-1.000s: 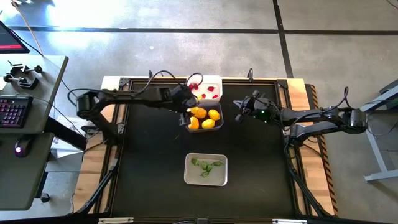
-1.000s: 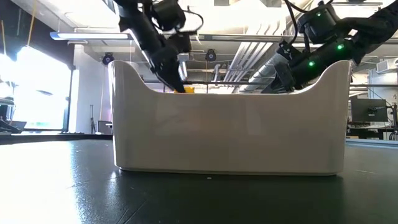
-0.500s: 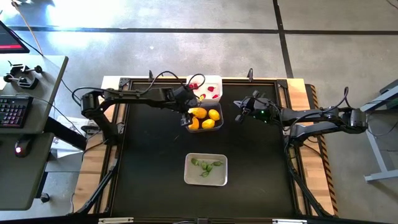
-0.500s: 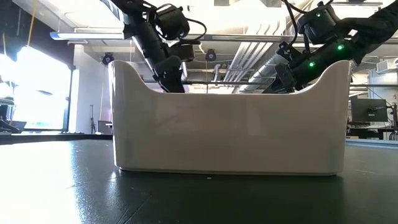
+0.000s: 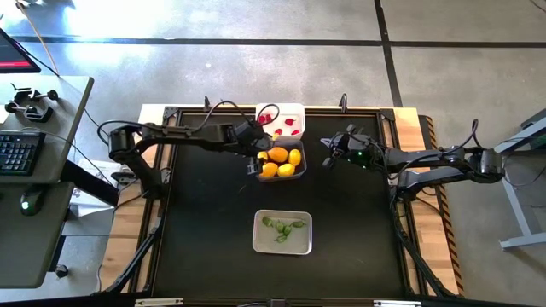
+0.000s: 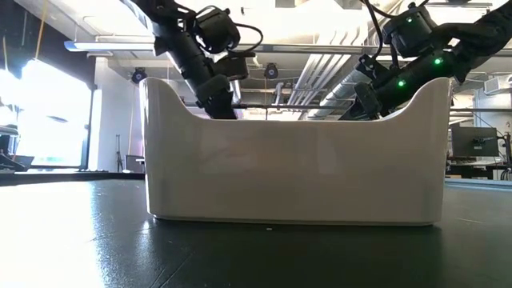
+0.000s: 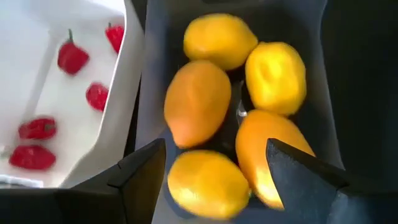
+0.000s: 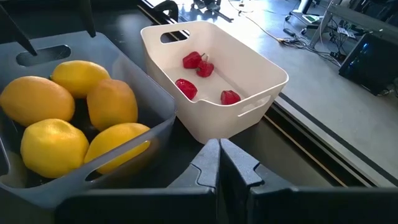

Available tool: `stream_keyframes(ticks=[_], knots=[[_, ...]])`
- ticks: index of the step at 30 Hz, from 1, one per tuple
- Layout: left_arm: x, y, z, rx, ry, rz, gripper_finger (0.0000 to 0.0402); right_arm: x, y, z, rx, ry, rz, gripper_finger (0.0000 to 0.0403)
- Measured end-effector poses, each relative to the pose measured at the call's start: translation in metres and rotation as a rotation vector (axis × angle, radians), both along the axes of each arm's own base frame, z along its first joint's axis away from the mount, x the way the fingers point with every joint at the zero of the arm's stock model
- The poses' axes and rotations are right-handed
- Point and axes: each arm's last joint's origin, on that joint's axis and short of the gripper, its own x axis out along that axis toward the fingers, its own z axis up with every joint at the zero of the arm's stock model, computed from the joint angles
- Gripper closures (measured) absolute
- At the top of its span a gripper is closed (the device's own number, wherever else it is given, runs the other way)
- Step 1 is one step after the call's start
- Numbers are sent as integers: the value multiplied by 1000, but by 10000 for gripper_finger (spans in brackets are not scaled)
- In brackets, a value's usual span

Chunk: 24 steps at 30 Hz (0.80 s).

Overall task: Sort produce into baskets
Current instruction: Return to Home Position

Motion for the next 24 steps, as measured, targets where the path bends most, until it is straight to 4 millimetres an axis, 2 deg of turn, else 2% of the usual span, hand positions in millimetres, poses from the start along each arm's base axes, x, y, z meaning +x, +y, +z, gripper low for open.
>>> stream_keyframes(ticks=[5,12,17,24], knots=[[3,-6,-3,26,-43,-58,150,0,0,0,0,1,0,402],[-3,-13,-6,53,-311,-103,217,0,0,0,6,-5,-3,402],[-22,-20,0,51,-531,-131,263,1,1,0,12,-8,18,402],[-56,-29,-2,64,-665,-148,292,3,3,2,34,-43,109,402]])
